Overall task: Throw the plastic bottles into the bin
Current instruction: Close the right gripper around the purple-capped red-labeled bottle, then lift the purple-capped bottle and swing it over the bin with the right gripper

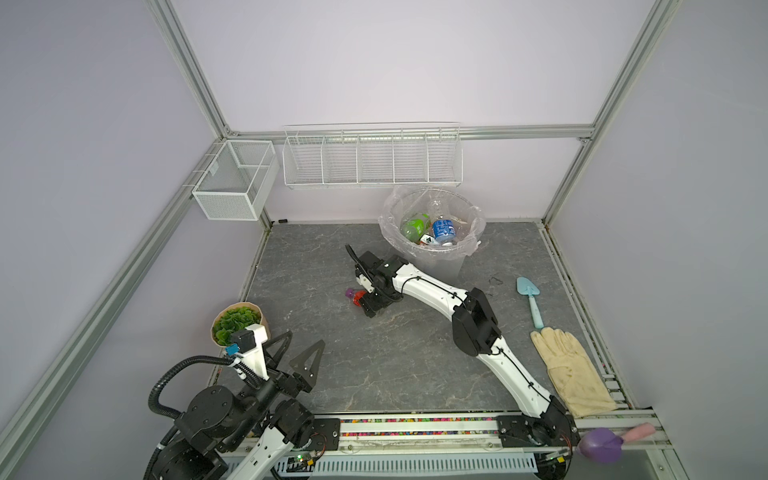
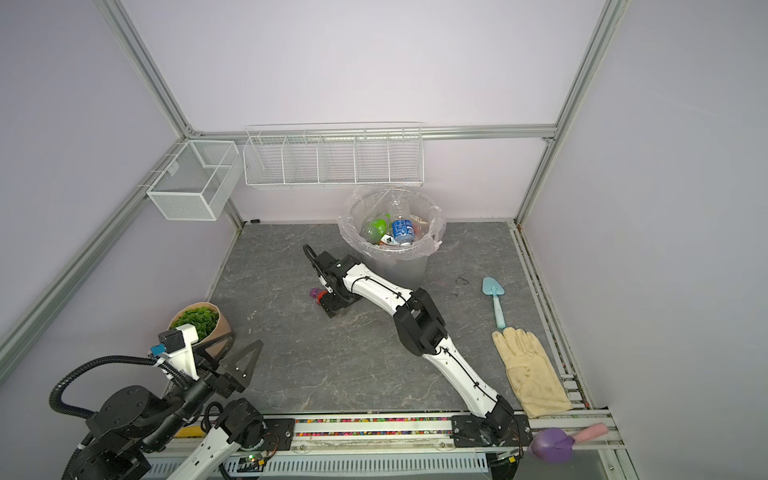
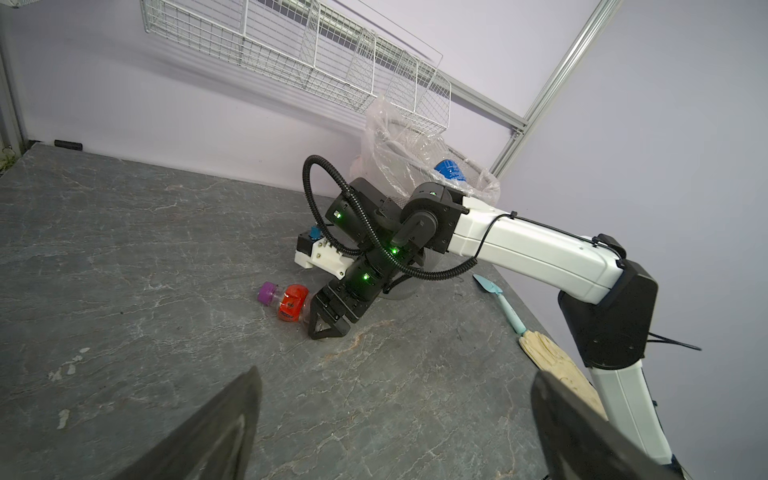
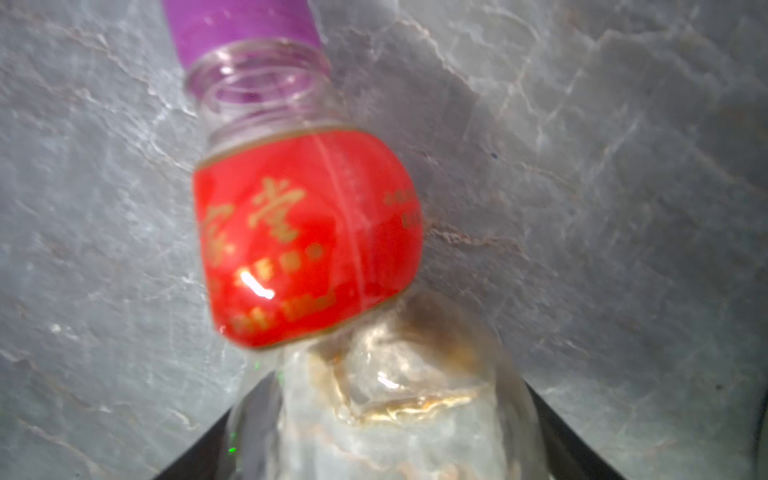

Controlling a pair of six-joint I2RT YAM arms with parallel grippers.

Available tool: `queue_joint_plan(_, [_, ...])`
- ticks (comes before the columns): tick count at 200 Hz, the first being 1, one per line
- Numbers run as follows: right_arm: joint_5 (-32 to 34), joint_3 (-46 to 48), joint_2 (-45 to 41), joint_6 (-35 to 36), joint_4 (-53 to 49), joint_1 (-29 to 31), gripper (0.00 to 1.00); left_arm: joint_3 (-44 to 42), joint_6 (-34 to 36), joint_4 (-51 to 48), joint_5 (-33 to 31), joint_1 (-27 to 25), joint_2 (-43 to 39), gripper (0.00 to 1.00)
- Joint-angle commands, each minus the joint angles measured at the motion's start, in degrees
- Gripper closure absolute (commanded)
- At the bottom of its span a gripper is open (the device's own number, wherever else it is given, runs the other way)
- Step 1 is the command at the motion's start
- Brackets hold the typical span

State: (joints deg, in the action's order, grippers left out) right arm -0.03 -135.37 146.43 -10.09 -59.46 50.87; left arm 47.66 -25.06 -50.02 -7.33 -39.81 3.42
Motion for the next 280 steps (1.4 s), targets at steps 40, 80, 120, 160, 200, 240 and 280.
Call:
queue_joint_plan(40, [4.98, 5.32, -7.08, 0.69, 2.22, 2.86, 0.71, -0.49, -0.6, -0.87, -1.01, 0.09, 0.18, 0.0])
queue_joint_plan(80, [8.56, 5.25, -12.8, 1.29, 1.92, 5.44, 0.74, -0.52, -0.6, -0.87, -1.06, 0.09, 0.27, 0.0])
queue_joint_plan(120, [14.64, 0.9, -18.99, 3.21, -0.72, 8.64, 0.74, -0.47, -0.61, -0.95, -1.19, 0.09, 0.27, 0.0])
queue_joint_plan(160, [21.78, -4.34, -26.23, 6.19, -2.37, 11.26, 0.74, -0.46, -0.61, -1.0, -1.28, 0.09, 0.23, 0.0])
queue_joint_plan(200, [26.94, -10.45, -36.5, 9.83, -3.25, 12.26, 0.73, -0.46, -0.63, -0.97, -1.26, 0.09, 0.31, 0.0])
queue_joint_plan(240, [32.94, -3.82, -49.77, 11.92, 0.91, 13.37, 0.73, -0.47, -0.63, -0.99, -1.3, 0.09, 0.45, 0.0])
queue_joint_plan(280, [36.38, 4.01, -59.16, 12.44, 4.18, 13.56, 0.73, -0.47, -0.67, -1.02, -1.32, 0.09, 0.8, 0.0])
